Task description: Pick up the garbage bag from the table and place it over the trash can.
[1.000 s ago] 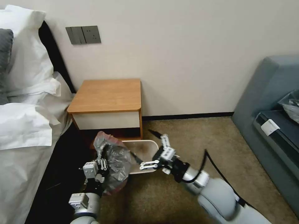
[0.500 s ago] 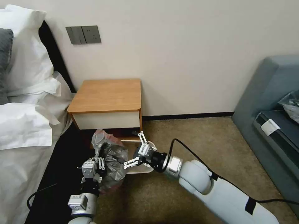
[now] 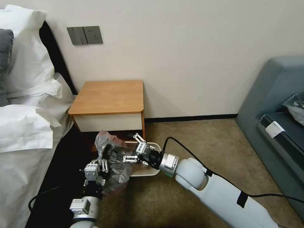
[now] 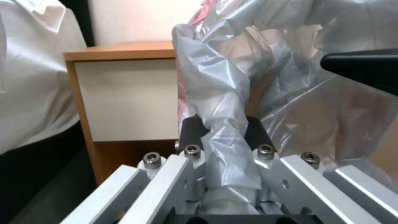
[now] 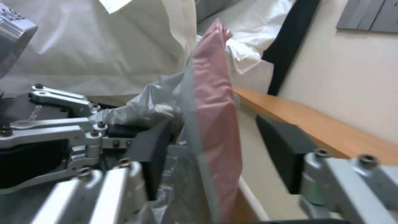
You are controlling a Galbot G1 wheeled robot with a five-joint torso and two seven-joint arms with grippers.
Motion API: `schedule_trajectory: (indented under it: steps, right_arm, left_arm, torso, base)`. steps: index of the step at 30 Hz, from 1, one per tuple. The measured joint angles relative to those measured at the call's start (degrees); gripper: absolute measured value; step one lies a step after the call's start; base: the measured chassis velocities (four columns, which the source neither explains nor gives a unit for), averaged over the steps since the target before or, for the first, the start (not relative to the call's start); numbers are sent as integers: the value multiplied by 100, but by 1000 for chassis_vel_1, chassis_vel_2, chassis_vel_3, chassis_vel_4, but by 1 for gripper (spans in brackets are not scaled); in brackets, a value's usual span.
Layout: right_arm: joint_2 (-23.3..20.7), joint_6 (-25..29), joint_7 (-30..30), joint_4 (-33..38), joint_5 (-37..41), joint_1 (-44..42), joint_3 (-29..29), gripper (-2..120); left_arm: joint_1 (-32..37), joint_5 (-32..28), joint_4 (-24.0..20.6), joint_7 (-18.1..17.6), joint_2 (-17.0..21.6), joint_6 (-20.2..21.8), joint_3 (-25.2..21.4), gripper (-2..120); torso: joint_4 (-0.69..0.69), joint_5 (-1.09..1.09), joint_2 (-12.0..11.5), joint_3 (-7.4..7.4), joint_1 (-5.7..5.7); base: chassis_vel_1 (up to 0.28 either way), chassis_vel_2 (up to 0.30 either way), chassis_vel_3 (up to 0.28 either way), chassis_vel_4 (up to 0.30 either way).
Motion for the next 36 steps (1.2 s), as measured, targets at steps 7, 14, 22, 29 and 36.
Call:
schedule_trajectory:
  steps: [7, 14, 22, 29, 36]
  right_arm:
    - [10, 7, 8, 22, -15, -75, 47, 26]
    - [45, 25, 14, 23, -32, -133, 65, 0]
    - [82, 21, 68, 22, -25, -66, 108, 0]
    - [32, -19, 169, -91, 62, 180, 220, 0]
    - [-67, -52, 234, -484, 172, 642, 183, 0]
  left_arm:
    - [-36, -67, -32, -13, 0, 36, -84, 8]
    - [-42, -131, -62, -27, 0, 48, -127, 8]
    - [-29, -141, -101, -23, 0, 52, -150, 8]
    - [15, -92, -126, 107, 0, -57, -204, 8]
    - [91, -31, -178, 266, 0, -264, -161, 8]
  torso:
    - [0, 0, 0, 0, -1]
    - [0, 0, 0, 0, 0]
    - [0, -1, 0, 0, -1]
    - [0, 0, 0, 0, -1]
    - [1, 0, 0, 0, -1]
  base:
    - [0, 0, 0, 0]
    - [0, 0, 0, 0]
    - [0, 0, 0, 0]
    - [0, 0, 0, 0]
    - [0, 0, 0, 0]
